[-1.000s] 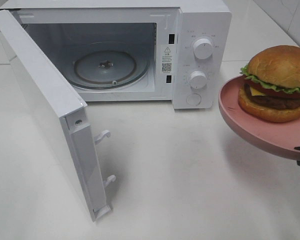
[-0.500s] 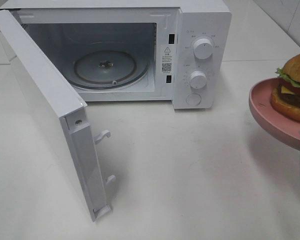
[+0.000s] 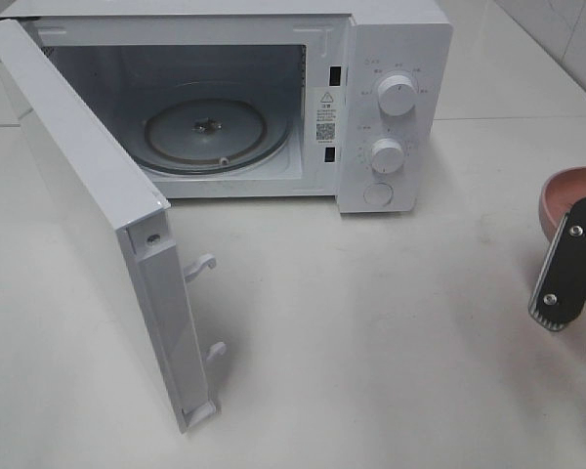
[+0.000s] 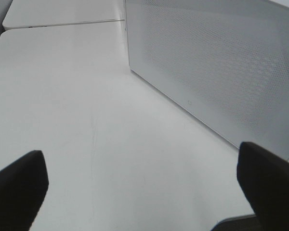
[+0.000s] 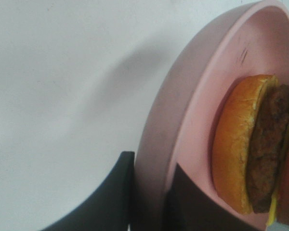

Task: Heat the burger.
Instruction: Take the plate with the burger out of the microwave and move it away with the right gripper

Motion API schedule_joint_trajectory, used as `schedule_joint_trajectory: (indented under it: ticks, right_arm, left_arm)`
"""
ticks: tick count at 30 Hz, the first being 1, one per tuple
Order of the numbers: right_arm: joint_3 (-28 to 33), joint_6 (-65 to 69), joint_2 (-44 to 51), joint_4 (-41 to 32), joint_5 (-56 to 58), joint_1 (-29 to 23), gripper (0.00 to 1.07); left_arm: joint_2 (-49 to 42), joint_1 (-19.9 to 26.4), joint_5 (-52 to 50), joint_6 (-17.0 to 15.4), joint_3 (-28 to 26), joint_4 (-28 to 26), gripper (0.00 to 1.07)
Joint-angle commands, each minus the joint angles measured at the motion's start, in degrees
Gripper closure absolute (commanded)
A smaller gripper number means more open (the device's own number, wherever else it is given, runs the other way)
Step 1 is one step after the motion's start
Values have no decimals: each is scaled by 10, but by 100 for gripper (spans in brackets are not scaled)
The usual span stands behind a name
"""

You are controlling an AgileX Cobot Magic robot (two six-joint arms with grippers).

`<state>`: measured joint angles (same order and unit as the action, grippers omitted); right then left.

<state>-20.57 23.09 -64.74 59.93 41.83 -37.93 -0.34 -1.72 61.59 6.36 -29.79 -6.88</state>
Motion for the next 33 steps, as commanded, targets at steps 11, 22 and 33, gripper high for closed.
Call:
schedule_joint_trajectory:
  ticks: [11, 22, 33]
  right_arm:
    - [-23, 289, -158, 95, 94, 2, 105]
    - [-104, 465, -329, 94, 136, 2, 101]
    - [-146, 547, -443, 95, 138, 4, 96]
  left_arm:
    - [-3, 3, -2, -3, 1, -3, 7]
    - [-3, 3, -2, -3, 1, -3, 7]
    - [-3, 3, -2, -3, 1, -3, 7]
